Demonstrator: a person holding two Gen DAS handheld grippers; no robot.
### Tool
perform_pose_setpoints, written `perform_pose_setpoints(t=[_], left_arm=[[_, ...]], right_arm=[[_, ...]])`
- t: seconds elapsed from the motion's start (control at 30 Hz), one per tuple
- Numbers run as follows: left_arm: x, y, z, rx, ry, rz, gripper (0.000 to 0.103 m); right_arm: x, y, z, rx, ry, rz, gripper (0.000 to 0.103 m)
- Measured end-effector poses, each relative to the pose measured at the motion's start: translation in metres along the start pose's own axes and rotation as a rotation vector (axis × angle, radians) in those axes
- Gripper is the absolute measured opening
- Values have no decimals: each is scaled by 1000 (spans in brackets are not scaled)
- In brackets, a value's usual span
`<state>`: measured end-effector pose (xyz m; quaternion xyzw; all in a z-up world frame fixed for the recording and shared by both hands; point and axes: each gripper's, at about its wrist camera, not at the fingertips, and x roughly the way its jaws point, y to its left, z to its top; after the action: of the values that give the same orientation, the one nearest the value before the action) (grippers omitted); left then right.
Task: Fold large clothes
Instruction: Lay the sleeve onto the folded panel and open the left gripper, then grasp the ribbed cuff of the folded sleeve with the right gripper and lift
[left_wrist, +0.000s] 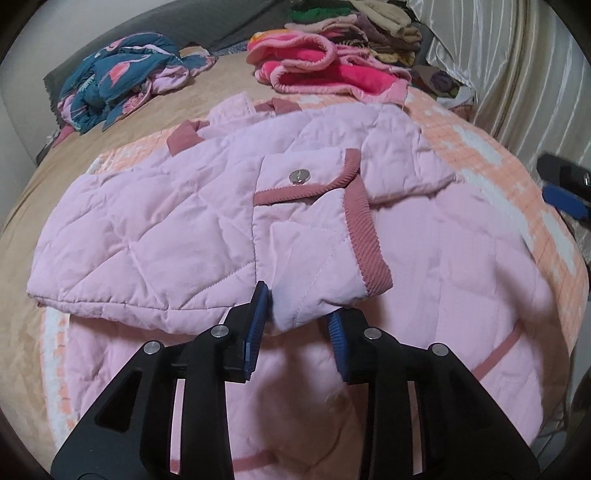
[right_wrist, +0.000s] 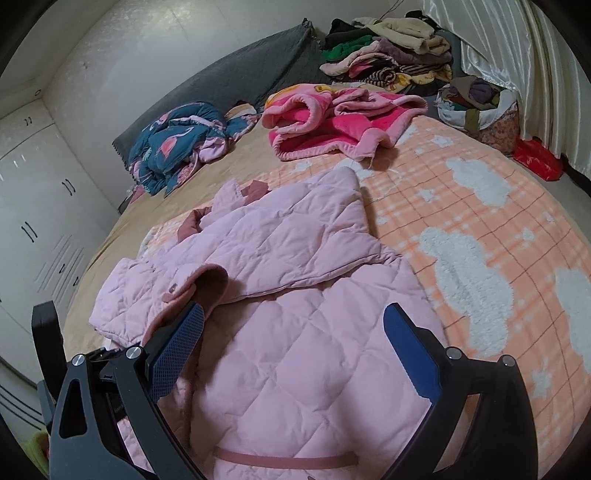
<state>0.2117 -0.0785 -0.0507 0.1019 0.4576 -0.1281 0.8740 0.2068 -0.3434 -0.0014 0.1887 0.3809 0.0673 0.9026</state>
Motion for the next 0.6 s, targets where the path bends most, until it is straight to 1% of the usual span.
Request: perform_pose_setpoints(t=[0.13,0.27,0.33,0.4,0.43,0.47,0.5,0.53,0.6], left_arm=[[-4,2,-7,15,15,0,27],[-6,0,-14,45,8,13,32],[-4,-3,-18,70,8,32,33],[-2,-6,-22,89,9,42,38],[-2,-6,-24,95,9,47,56],[-2,-7,-27,102,0,72,88],[-4,-7,-29,100,-22,82,92],[-8,-5,-30,97,-43,73,92],[-10,-1,-33,86,-43,48,92]], right_arm=[[5,9,1,-6,11,17,97],[13,18,0,8,43,71,97],[20,24,0,14,71,108,98],[31,30,-2,22,113,150,98],[36,32,-2,26,127,163,98],[40,34,-2,33,144,169,98],[45,37,-2,42,161,170,98],[50,38,-3,55,178,182,98],[59,43,-4,66,206,197,98]])
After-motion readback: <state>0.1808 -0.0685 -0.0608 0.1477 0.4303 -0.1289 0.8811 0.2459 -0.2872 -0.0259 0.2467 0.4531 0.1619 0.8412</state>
